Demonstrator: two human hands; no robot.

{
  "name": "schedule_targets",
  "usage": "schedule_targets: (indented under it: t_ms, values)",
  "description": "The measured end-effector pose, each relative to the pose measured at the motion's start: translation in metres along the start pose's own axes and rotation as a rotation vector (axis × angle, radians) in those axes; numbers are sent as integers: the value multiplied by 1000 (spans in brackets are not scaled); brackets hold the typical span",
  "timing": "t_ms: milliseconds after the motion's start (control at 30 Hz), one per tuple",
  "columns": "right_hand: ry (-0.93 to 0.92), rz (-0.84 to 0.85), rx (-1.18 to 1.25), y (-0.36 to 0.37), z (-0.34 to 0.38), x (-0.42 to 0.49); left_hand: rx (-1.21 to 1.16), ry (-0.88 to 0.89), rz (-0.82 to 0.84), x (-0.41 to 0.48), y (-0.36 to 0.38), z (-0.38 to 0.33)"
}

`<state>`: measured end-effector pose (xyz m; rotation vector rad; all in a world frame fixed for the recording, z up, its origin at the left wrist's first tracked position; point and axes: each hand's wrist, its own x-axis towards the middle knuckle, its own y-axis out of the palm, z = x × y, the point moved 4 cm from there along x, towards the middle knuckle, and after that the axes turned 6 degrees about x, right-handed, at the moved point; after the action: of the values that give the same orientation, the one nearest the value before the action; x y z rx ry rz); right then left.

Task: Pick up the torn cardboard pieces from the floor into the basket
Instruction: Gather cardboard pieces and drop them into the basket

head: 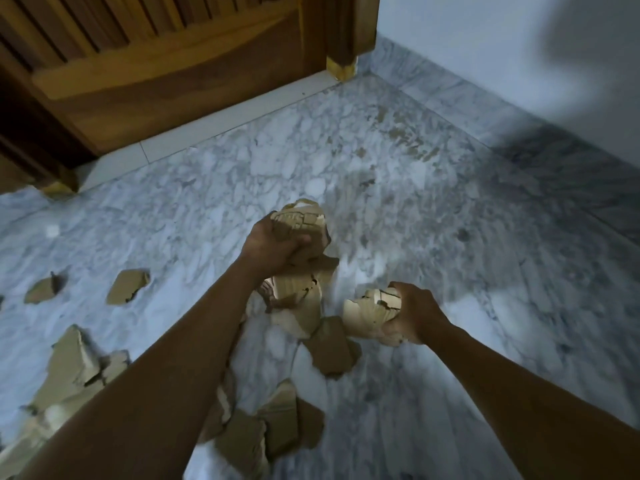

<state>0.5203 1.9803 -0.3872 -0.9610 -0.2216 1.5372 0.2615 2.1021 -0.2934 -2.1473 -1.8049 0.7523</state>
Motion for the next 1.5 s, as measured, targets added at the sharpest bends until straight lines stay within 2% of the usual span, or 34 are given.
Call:
schedule_targets:
  t_ms: [100,233,367,500,567,667,833,1000,1133,1267,1500]
  values:
    - [69,42,116,-5,-4,-9,-127,-44,-22,-13,-24,-6]
    - [78,80,533,-21,10,-30,-200,-75,-10,-29,-53,-11]
    - [-11,181,672,-34,57,-41,-282,-76,-15,-45,-68,-28]
    - [-80,381,991,-37,113,-61,-454,-58,85,-63,-79,-56]
    - [-96,405,1091,-34,130,-66,-543,-42,167,-69,-81,-67]
    - [-107,423,1226,-36,152,-71,-690,-79,151,-78,-88,-80]
    - [-22,416,1213,-57,185,-82,-929,-90,176,-91,-87,-113]
    - [-95,440,1283,-79,205,-91,-1018,-83,230,-103,-79,-148]
    - [-120,341,1302,-95,213,-97,-1088,-75,236,-110,-76,-165]
    - [-144,245,1250,-119,217,-102,-1105,-60,239,-115,-83,-177]
    - [-121,209,1082,-145,188,-105,-1201,26,179,-121,-94,-186]
